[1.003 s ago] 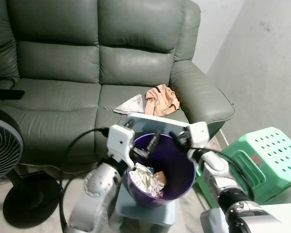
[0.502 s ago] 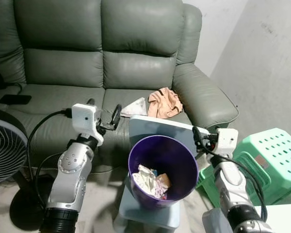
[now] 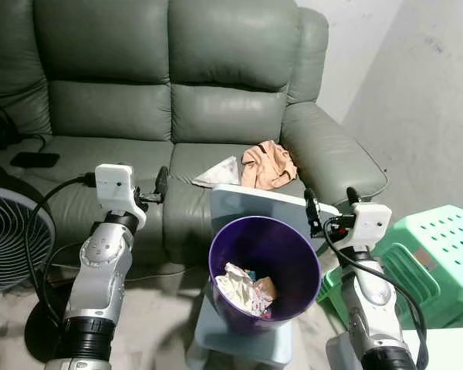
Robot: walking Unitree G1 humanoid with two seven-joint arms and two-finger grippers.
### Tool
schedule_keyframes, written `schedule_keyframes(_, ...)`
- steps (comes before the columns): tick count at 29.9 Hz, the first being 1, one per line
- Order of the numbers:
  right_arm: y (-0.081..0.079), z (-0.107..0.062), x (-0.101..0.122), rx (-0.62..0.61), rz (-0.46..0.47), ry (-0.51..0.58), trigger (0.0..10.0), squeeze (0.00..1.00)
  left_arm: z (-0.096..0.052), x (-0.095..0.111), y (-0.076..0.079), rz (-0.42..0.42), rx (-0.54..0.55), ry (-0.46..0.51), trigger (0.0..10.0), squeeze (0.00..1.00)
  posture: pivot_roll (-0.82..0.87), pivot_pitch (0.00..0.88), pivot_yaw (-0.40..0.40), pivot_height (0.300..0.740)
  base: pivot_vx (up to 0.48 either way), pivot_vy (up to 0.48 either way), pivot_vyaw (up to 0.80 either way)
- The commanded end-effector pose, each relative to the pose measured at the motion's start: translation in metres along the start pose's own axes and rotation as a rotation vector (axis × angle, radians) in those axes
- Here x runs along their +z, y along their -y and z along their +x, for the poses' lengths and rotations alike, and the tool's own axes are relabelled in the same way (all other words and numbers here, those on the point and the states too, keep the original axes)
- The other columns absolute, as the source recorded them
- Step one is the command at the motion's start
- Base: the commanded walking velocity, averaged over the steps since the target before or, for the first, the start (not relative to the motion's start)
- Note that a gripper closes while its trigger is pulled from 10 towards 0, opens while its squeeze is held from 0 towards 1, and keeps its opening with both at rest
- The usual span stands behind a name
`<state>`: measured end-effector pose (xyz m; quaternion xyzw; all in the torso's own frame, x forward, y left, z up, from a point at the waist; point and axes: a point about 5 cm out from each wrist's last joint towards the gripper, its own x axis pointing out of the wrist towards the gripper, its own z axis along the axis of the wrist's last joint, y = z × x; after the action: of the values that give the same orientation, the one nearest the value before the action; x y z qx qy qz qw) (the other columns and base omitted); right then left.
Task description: Picking trash to rubbish bin
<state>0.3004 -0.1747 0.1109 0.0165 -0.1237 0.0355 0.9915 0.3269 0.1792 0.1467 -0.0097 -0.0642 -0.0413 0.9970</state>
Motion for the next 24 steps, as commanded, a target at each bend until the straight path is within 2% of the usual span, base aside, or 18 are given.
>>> schedule_keyframes(1,0.0005,0.0001,0.0043,-0.001,-0.026,-0.002,10.0,0.0,0.003,0.0011,0.0009,-0.013,-0.001,0.006,10.0,0.0,0.02,0.0,-0.08,0.74,0.0,0.0,0.0)
schedule_keyframes(3,0.0023,-0.0028,0.0079,-0.004,-0.009,0.007,10.0,0.0,0.0024,-0.0011,-0.0019,-0.054,0.011,-0.002,10.0,0.0,0.01,0.0,-0.076,0.74,0.0,0.0,0.0)
schedule_keyframes(6,0.0054,-0.0036,0.0087,-0.024,-0.006,0.004,10.0,0.0,0.0029,-0.0016,-0.0034,-0.066,0.018,0.0,10.0,0.0,0.01,0.0,-0.075,0.74,0.0,0.245,0.0)
schedule_keyframes(24,0.0043,-0.0008,0.0118,-0.018,-0.036,-0.032,10.0,0.0,0.0051,-0.0031,-0.0028,-0.072,0.016,-0.003,10.0,0.0,0.01,0.0,-0.082,0.74,0.0,0.475,0.0)
